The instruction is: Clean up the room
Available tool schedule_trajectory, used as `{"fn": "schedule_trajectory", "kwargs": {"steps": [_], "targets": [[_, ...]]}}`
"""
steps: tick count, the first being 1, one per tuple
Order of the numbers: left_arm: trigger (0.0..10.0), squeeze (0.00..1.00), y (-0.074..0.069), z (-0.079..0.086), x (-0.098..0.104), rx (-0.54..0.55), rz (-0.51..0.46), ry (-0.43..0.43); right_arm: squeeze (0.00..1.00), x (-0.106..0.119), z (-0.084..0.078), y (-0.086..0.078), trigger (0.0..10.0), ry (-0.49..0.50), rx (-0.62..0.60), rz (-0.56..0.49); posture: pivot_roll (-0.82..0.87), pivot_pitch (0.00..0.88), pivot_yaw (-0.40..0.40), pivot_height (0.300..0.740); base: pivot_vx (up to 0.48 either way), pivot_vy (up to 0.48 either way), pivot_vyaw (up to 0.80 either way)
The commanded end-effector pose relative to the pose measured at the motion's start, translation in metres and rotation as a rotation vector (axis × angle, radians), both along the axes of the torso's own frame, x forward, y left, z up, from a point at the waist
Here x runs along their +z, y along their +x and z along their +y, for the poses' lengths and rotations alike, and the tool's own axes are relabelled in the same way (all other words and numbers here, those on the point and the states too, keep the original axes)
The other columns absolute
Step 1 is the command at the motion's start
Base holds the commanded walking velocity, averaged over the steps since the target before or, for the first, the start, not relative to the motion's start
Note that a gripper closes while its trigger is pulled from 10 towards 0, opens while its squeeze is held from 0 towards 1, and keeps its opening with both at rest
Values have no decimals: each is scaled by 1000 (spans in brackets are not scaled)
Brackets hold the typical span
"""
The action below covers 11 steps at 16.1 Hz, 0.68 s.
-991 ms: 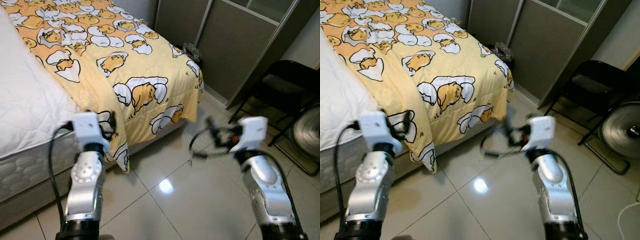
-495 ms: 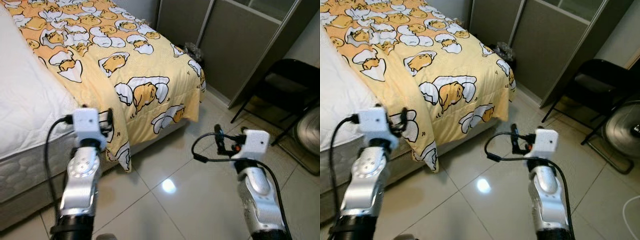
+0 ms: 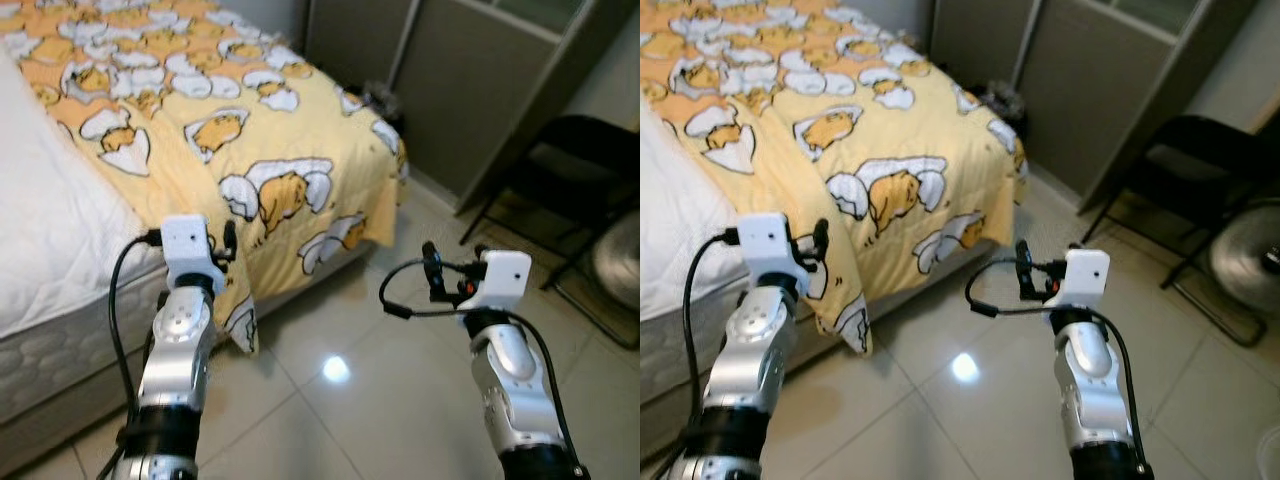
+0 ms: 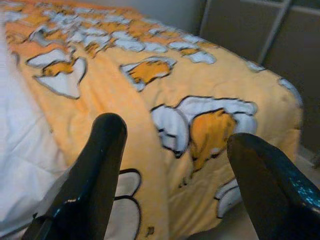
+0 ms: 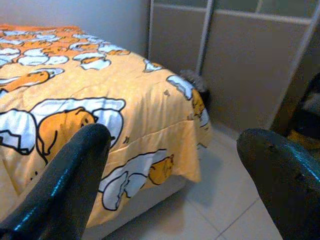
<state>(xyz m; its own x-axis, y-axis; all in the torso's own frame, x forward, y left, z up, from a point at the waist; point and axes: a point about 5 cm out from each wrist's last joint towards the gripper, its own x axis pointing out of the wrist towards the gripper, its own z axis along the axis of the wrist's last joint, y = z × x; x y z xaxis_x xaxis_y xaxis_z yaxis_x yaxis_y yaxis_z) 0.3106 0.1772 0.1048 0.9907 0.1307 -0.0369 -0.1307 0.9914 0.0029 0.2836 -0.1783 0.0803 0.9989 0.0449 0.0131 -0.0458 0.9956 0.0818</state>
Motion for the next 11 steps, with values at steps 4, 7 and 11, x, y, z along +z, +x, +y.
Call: {"fn": "schedule_trajectory", "kwargs": {"steps": [4, 7, 11], "targets": [[10000, 0, 5, -4, 6, 11, -38, -21, 0, 4, -3, 7, 10000, -6, 4, -10, 115, 0, -156, 740, 460, 0, 0], [10000, 0, 6, 1, 7, 44, -52, -24, 0, 4, -1, 11, 10000, -9, 24, -11, 122, 0, -160, 740, 454, 0, 0], [10000, 0, 7, 1, 7, 46, -47, -24, 0, 5, 2, 13, 10000, -10, 38, -25, 126, 0, -157, 740, 441, 0, 189]]}}
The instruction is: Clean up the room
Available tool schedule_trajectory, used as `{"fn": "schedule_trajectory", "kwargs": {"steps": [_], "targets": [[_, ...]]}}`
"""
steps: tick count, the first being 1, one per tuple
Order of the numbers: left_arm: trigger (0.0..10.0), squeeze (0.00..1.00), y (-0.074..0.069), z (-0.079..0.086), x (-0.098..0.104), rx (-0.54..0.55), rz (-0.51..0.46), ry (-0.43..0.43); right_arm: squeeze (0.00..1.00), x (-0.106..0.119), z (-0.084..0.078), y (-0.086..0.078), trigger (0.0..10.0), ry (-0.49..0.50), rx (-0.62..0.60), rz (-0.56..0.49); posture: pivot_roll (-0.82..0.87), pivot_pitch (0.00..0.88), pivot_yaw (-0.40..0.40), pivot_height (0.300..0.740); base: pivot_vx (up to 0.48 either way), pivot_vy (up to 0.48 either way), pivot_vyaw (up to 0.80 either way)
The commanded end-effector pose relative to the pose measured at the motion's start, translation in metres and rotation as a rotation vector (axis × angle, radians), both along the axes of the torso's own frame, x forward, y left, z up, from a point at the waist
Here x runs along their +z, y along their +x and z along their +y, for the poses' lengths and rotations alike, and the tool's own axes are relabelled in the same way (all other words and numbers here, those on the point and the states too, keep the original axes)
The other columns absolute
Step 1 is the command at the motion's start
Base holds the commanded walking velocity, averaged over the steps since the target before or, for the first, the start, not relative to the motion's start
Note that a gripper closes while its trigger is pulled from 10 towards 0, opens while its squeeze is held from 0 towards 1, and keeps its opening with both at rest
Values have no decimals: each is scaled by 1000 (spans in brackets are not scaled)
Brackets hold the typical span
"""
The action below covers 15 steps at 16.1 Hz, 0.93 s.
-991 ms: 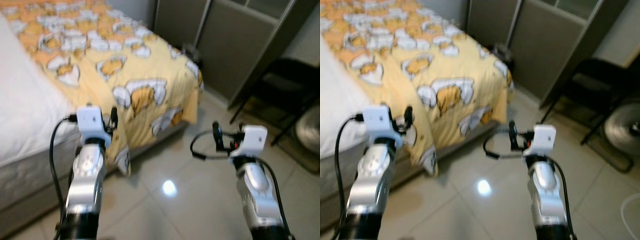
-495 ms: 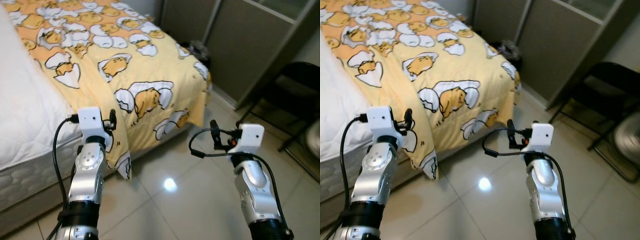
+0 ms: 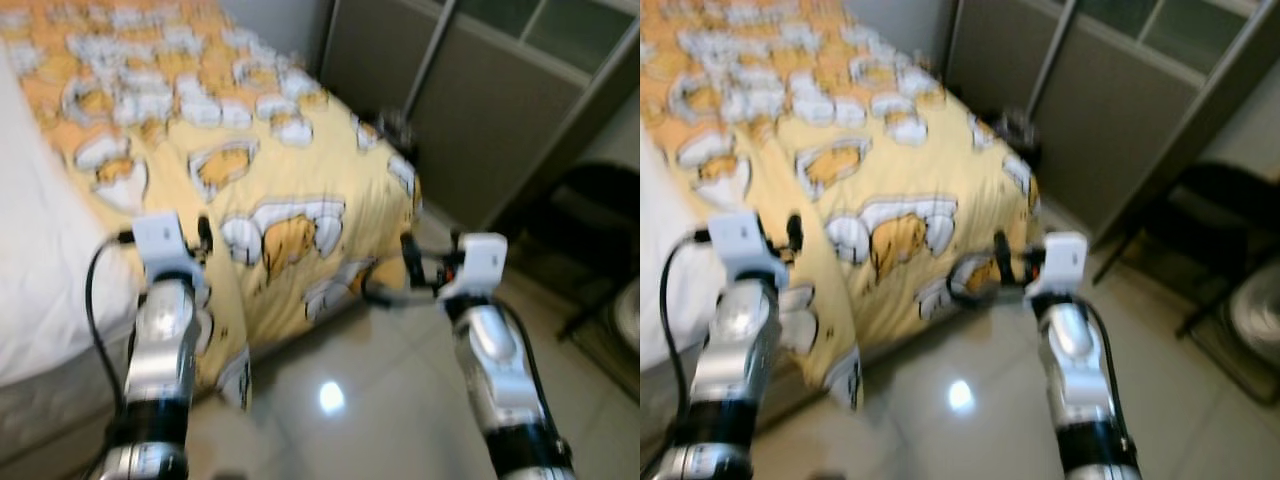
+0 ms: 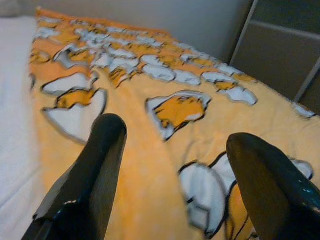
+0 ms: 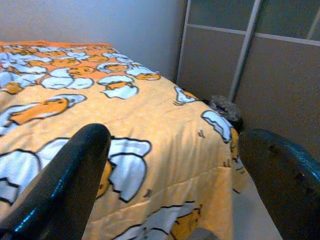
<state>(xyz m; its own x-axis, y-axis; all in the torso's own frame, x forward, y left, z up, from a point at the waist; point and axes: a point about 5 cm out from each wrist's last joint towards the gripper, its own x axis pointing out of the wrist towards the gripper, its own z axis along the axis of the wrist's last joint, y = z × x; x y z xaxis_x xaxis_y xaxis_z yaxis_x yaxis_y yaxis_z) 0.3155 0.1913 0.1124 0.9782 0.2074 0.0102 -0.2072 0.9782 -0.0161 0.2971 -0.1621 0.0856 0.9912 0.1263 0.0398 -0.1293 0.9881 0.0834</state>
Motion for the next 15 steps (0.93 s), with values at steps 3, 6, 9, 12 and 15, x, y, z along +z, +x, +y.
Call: {"fn": "schedule_trajectory", "kwargs": {"steps": [3, 6, 9, 12, 15], "targets": [[10000, 0, 5, -15, -1, -41, 10, 1, 0, -2, -13, 0, 10000, -12, -49, 6, 125, 0, -154, 740, 437, 0, 698], [10000, 0, 9, -15, 1, -44, 12, 4, 0, -4, -12, 1, 10000, -19, -48, 13, 123, 0, -149, 740, 439, 0, 656], [10000, 0, 14, -17, 2, -69, 20, 20, 0, -7, -13, 2, 10000, -19, -66, 28, 125, 0, -139, 740, 442, 0, 425], [10000, 0, 21, -22, 0, -127, 61, 45, 0, -9, -10, 1, 10000, -17, -60, 30, 120, 0, -129, 740, 480, 0, 0], [10000, 0, 29, -15, -4, -96, 117, 92, 0, -7, -7, -4, 10000, -29, -44, 7, 101, 0, -116, 740, 160, 0, 0]]}}
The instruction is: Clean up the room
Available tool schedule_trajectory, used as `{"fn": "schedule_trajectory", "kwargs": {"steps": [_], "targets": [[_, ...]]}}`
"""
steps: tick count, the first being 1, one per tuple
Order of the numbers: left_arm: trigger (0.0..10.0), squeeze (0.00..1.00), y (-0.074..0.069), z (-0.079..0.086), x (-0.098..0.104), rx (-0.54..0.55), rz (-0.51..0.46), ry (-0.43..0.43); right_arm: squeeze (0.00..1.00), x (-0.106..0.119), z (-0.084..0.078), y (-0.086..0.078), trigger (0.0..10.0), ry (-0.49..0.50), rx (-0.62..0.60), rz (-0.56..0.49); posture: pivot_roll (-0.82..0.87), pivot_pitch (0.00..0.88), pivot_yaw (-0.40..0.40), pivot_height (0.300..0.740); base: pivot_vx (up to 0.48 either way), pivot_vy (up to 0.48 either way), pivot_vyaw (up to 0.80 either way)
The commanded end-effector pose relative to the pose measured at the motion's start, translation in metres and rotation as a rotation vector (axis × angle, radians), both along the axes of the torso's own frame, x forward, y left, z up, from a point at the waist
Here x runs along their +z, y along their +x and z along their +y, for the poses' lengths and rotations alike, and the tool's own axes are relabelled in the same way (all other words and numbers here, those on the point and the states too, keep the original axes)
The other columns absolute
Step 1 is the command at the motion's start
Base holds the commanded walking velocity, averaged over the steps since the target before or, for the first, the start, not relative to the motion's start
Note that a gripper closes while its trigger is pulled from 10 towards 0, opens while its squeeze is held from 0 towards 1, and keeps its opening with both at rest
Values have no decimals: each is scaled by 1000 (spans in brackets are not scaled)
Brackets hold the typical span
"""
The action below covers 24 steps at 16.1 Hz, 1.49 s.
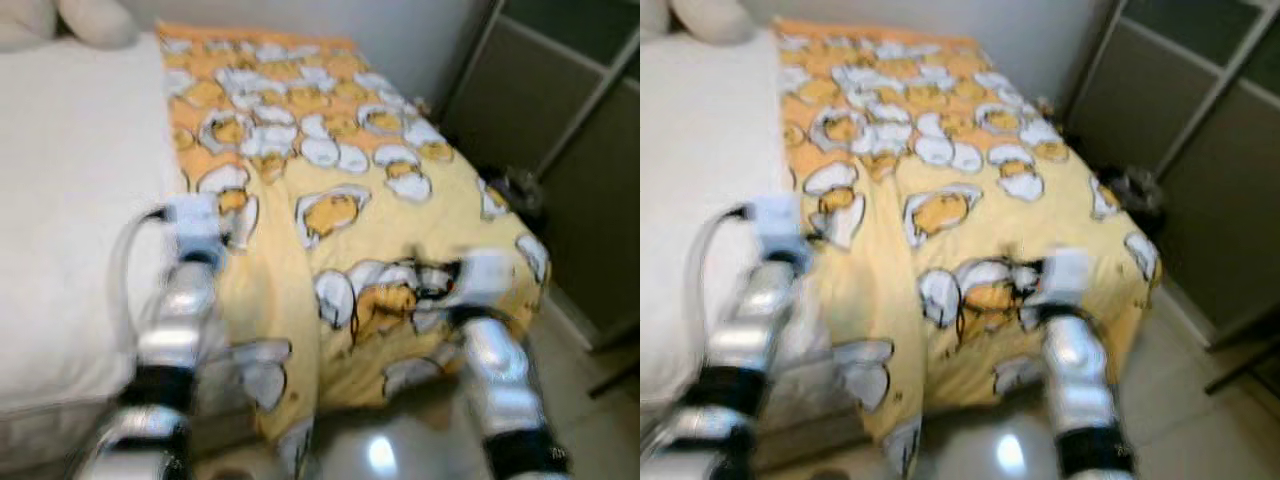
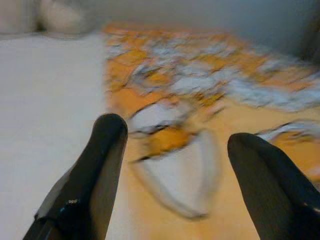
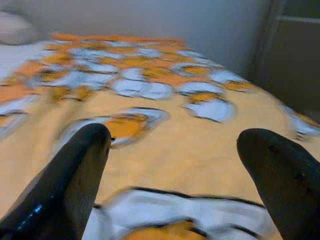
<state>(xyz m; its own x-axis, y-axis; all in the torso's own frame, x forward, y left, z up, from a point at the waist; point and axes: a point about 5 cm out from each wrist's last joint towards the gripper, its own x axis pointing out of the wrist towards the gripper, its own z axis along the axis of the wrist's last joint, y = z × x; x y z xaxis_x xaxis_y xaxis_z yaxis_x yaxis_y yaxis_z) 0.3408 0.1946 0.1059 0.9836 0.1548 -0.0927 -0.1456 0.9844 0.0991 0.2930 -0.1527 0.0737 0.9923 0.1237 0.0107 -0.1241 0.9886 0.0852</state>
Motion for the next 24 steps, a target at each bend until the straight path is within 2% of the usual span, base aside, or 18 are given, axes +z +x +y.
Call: {"fn": "schedule_trajectory", "kwargs": {"steps": [1, 2, 3, 4, 5, 6, 8, 9, 12, 15, 17, 18, 19, 21, 22, 24], "targets": [[10000, 0, 7, -17, -3, -41, 32, -8, 0, 4, -17, -2, 10000, -25, -45, -23, 94, 0, -118, 740, 0, 0, 0], [10000, 0, 10, -18, -9, -63, 59, -12, 0, 4, -20, -7, 10000, -24, -52, -21, 78, 0, -124, 740, 0, 0, 0], [10000, 0, 10, -18, -21, -64, 110, -53, 0, 2, -22, -14, 10000, -31, -48, -12, 61, 7, -129, 740, 0, 0, 0], [10000, 0, 8, -23, -34, -82, 167, -125, 0, 0, -26, -27, 10000, -49, -34, 9, 17, 54, -145, 740, 0, 0, 0], [10000, 0, 5, -26, -45, -96, 219, -123, 0, -2, -29, -39, 10000, -68, -15, 31, -18, 86, -162, 740, 0, 0, 0], [10000, 0, 5, -27, -46, -96, 226, -111, 0, 0, -30, -43, 10000, -72, -11, 31, -36, 105, -170, 740, 0, 0, 0], [10000, 0, 0, -14, -58, 31, 304, -64, 0, 2, -35, -60, 10000, -102, 10, 60, -90, 160, -195, 740, 0, 0, 0], [10000, 0, -1, -5, -58, 105, 299, -61, 0, 4, -35, -67, 10000, -115, 28, 68, -113, 178, -200, 740, 0, 0, 0], [10000, 0, -4, 8, -58, 200, 280, -78, 0, 9, -38, -78, 10000, -124, 36, 89, -131, 198, -209, 740, 0, 0, 0], [10000, 0, -11, 12, -68, 263, 318, -194, 0, 9, -38, -82, 10000, -128, 46, 117, -123, 186, -207, 740, 0, 0, 0], [10000, 0, -16, 10, -77, 288, 358, -350, 0, 10, -38, -81, 10000, -128, 49, 128, -116, 177, -211, 740, 0, 0, 0], [0, 0, -18, -1, -82, 207, 363, -427, 0, 11, -37, -80, 10000, -127, 52, 130, -113, 176, -213, 740, 0, 0, 0], [0, 0, -20, -3, -86, 184, 379, -429, 0, 12, -37, -79, 10000, -127, 56, 130, -113, 175, -216, 740, 0, 0, 0], [0, 0, -20, -7, -86, 121, 382, -351, 0, 15, -33, -78, 10000, -102, 81, 123, -114, 179, -220, 740, 0, 0, 0], [0, 0, -17, -8, -82, 112, 375, -339, 0, 15, -15, -84, 10000, -48, 247, 145, -105, 179, -222, 740, 0, 0, 0], [0, 0, -17, -7, -83, 120, 383, -365, 0, 12, -4, -90, 10000, -15, 368, 191, -102, 180, -223, 740, 0, 0, 0]]}}
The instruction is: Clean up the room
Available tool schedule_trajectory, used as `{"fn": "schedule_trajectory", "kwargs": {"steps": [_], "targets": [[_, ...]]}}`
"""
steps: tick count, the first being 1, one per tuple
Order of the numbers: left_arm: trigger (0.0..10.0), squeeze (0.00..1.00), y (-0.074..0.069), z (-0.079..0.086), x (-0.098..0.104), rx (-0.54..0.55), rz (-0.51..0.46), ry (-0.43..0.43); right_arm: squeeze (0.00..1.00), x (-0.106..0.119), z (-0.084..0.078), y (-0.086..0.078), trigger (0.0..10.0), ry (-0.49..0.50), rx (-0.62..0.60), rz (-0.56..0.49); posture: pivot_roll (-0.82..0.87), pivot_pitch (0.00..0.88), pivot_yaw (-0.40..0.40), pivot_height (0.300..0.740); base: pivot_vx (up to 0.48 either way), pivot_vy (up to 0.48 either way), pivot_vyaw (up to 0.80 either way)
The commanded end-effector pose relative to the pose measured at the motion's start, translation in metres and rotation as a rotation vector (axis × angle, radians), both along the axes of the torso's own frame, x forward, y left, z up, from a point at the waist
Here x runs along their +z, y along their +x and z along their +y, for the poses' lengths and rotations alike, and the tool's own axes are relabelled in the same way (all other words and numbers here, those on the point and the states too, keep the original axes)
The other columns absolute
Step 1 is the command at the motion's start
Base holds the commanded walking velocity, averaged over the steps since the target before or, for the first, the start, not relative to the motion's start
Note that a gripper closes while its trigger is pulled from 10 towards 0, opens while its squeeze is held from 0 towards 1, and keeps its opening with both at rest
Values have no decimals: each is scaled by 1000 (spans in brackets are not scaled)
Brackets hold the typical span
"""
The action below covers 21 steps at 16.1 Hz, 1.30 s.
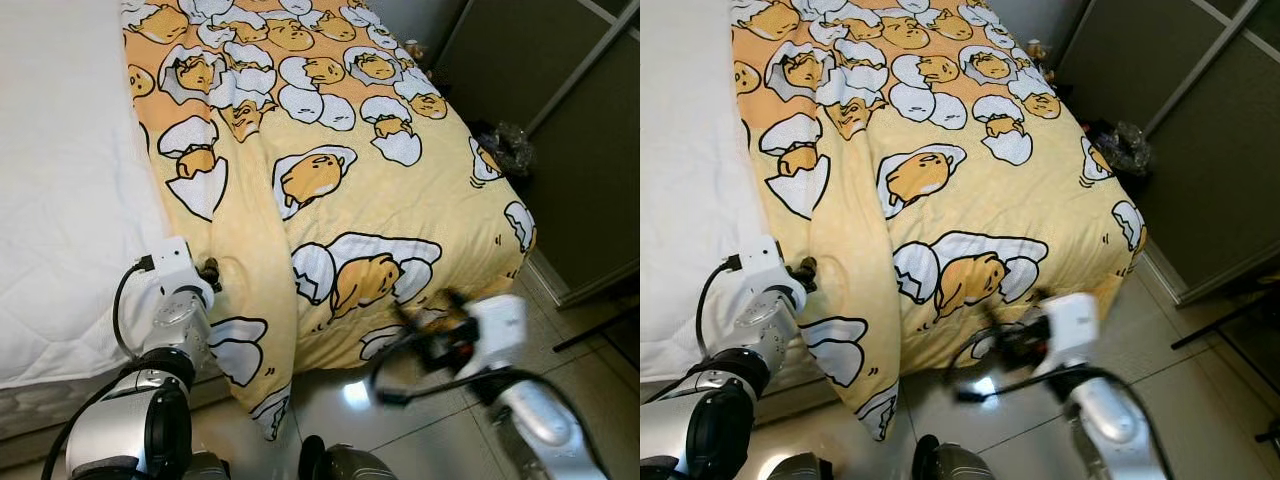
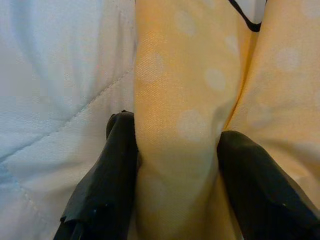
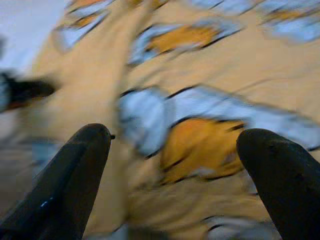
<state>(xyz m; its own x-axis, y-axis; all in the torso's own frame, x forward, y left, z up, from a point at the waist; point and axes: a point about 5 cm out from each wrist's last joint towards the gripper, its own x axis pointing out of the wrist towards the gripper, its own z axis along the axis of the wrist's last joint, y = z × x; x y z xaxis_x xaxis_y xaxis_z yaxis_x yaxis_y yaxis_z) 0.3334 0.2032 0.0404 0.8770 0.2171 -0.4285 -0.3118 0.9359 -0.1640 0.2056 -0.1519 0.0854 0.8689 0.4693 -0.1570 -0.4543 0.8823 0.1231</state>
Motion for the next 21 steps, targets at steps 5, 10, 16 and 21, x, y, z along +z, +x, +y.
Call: {"fn": "schedule_trajectory", "kwargs": {"steps": [5, 10, 16, 21], "targets": [[0, 0, -5, -21, -14, 9, 9, -313, 0, -8, -4, -8, 10000, -20, 116, 87, -99, 177, -220, 740, 0, 0, 0], [0, 0, -8, 0, -12, 16, 21, -161, 0, -12, 0, -10, 10000, -11, 131, 112, -83, 171, -219, 740, 0, 0, 0], [0, 0, -34, 45, -25, 20, 123, 151, 0, -14, 3, -1, 10000, -14, 144, 105, -50, 142, -202, 740, 0, 0, 0], [0, 0, -59, 102, -21, 121, 169, 322, 0, -18, 10, 4, 10000, -5, 146, 102, -20, 121, -184, 740, 0, 0, 0]]}}
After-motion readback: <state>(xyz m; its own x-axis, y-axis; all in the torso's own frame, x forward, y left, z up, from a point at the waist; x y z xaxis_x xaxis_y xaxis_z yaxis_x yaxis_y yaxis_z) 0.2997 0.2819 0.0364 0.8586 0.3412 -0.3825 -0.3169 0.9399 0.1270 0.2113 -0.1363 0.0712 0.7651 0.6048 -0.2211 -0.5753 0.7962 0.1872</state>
